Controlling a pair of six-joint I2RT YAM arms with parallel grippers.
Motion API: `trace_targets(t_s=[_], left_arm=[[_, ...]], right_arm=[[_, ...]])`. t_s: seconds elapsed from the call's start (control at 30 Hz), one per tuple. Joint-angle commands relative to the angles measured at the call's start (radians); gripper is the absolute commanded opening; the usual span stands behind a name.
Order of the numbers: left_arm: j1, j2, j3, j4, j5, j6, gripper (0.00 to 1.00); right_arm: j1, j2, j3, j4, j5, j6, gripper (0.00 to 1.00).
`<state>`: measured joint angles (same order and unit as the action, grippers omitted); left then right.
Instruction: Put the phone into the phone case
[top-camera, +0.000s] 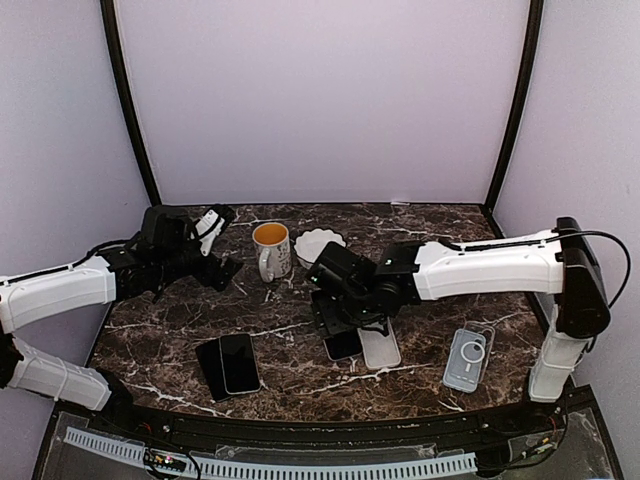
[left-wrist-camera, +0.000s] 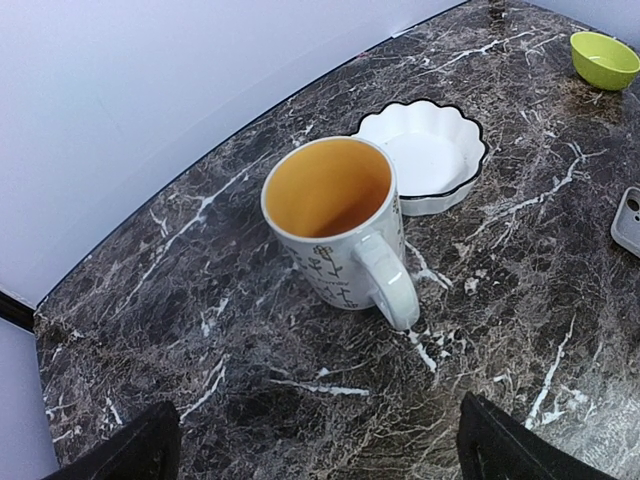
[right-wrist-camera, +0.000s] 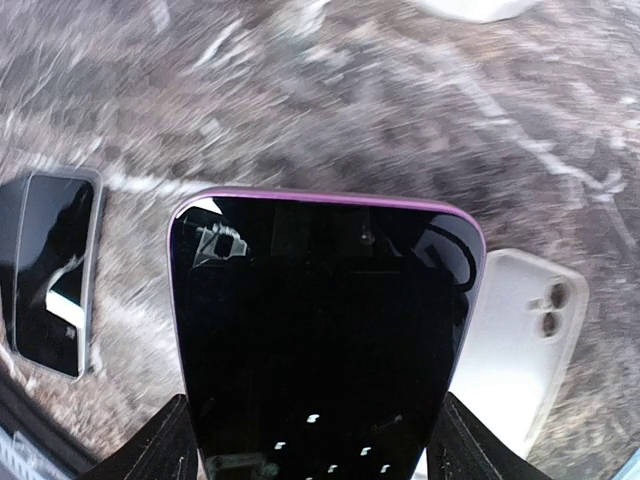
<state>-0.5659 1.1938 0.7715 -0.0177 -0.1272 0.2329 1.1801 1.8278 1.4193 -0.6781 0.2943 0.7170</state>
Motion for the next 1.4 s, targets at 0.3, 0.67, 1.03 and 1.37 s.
trace_targets(t_s=[0.3,0.67,1.03,1.37], left_arm=[[-0.017,0.058,0.059,-0.037,0.047,-0.075,0.99],[-0.349,0.284,0.303,-0.016,0.045,-0.443,0.96],[-0.419,0.396,0.304,0.071,0.016,-0.638,0.95],[-0.427,0.407,0.307,0.036,-0.021,-0.613,0.95]], right_arm=[[-0.19,-0.177,-0.321,0.188,0.13,0.004,0.3],[-0.152,-0.211,-0.369,0.227,0.122,0.045,0.16],[-0.097,-0.176,-0.391,0.225,0.137,0.048,0.08],[-0.098,-0.129,-0.401,0.22,0.157,0.05,0.04]])
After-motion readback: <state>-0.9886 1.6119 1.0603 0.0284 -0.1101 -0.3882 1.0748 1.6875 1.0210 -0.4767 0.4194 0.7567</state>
